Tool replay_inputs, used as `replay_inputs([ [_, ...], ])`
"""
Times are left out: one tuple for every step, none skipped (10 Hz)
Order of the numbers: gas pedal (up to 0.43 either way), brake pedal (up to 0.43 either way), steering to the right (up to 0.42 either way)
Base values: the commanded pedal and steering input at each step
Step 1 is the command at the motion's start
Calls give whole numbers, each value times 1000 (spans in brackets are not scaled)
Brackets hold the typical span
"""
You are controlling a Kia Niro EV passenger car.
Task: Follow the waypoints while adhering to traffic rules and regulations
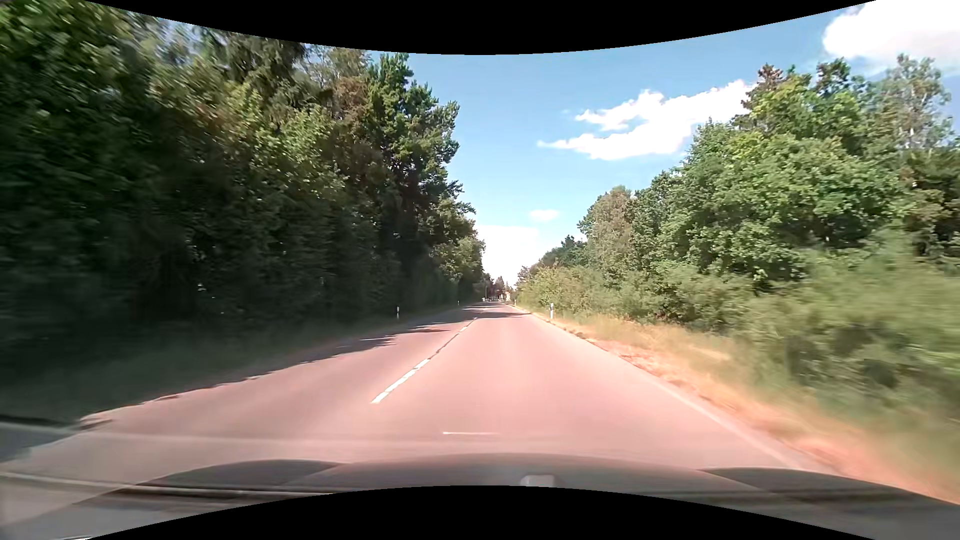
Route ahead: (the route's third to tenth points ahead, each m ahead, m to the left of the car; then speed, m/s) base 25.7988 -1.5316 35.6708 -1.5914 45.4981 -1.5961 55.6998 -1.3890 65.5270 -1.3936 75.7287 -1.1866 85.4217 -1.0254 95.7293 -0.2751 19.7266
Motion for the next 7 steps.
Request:
replay_inputs([
  [59,0,-1],
  [59,0,-1],
  [59,0,-1],
  [47,0,-1],
  [47,0,-2],
  [47,0,-2],
  [47,0,-2],
])
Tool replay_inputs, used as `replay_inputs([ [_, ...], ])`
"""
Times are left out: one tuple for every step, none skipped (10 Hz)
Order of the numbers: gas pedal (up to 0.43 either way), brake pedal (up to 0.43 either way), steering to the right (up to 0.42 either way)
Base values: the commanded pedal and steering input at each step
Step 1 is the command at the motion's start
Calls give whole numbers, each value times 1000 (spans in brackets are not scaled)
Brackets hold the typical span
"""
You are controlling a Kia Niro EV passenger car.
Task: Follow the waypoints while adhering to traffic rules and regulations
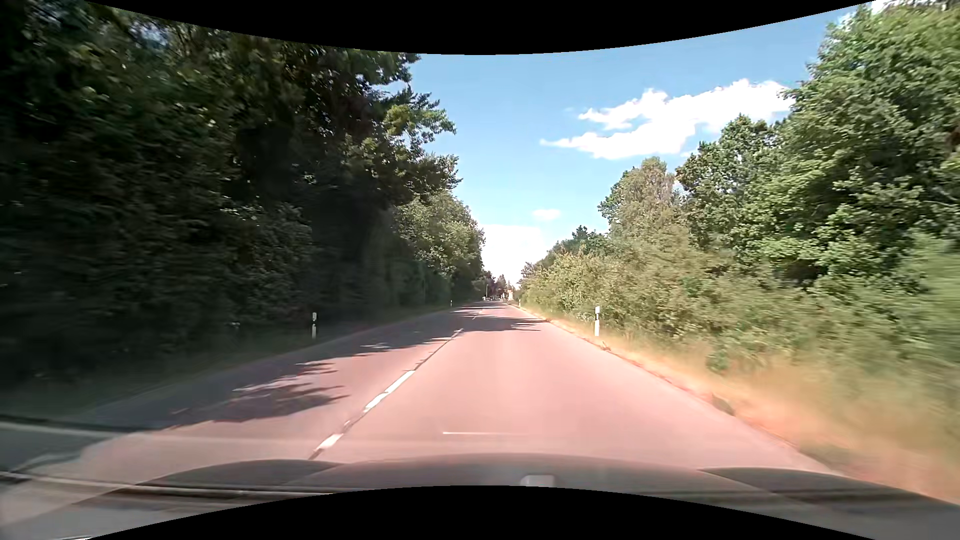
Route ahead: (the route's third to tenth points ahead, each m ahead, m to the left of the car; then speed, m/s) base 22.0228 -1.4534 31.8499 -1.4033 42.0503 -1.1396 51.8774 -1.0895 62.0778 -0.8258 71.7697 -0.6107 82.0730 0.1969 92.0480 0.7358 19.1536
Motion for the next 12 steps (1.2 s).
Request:
replay_inputs([
  [47,0,-2],
  [47,0,-2],
  [47,0,-2],
  [47,0,-2],
  [47,0,-2],
  [47,0,-2],
  [47,0,-2],
  [39,0,-2],
  [39,0,-2],
  [39,0,-2],
  [39,0,-3],
  [39,0,-3],
])
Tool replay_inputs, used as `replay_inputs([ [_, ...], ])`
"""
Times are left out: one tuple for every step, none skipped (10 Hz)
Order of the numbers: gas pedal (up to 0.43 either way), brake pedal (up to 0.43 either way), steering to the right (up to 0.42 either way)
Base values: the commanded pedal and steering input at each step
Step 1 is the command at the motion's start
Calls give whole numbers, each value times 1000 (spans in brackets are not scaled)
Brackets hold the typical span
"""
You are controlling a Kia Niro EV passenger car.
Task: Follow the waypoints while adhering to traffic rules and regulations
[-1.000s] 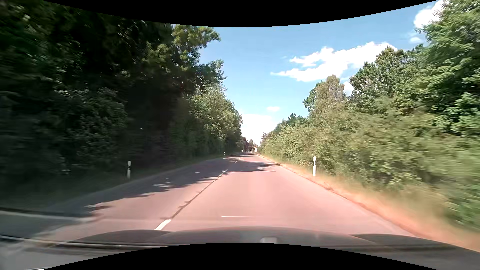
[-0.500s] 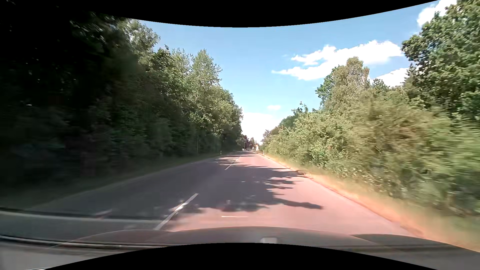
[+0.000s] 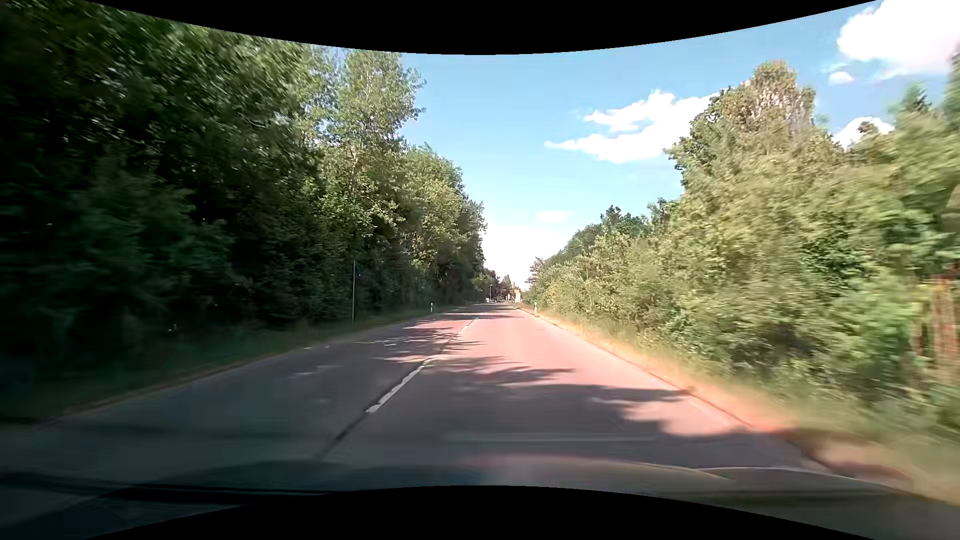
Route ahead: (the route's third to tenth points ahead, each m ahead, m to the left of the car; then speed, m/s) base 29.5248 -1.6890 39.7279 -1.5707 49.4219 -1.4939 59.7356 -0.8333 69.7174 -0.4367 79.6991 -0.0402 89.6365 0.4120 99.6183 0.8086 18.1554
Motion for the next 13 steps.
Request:
replay_inputs([
  [28,0,-3],
  [28,0,-3],
  [20,0,-3],
  [20,0,-3],
  [20,0,-3],
  [20,0,-3],
  [20,0,-3],
  [8,0,-3],
  [8,0,-3],
  [8,0,-3],
  [8,0,-3],
  [8,0,-3],
  [0,0,-3],
])
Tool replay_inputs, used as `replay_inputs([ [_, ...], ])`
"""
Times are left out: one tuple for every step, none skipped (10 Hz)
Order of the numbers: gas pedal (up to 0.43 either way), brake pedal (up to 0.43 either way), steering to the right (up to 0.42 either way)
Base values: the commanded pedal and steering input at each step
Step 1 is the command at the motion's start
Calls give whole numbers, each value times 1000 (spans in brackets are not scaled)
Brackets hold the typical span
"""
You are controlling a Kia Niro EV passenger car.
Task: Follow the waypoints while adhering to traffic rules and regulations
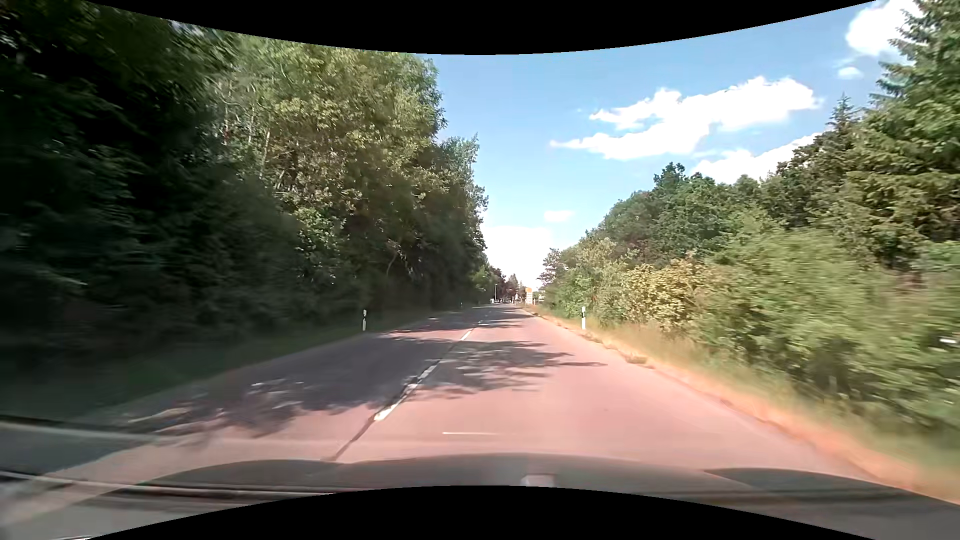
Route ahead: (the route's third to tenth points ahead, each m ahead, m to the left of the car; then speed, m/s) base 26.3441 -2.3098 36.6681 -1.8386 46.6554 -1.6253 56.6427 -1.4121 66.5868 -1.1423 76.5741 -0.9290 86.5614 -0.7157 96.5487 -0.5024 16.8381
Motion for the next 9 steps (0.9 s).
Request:
replay_inputs([
  [0,0,-3],
  [0,0,-3],
  [0,0,-3],
  [0,0,-3],
  [0,0,-3],
  [0,0,-3],
  [0,0,-1],
  [0,0,0],
  [0,0,2],
])
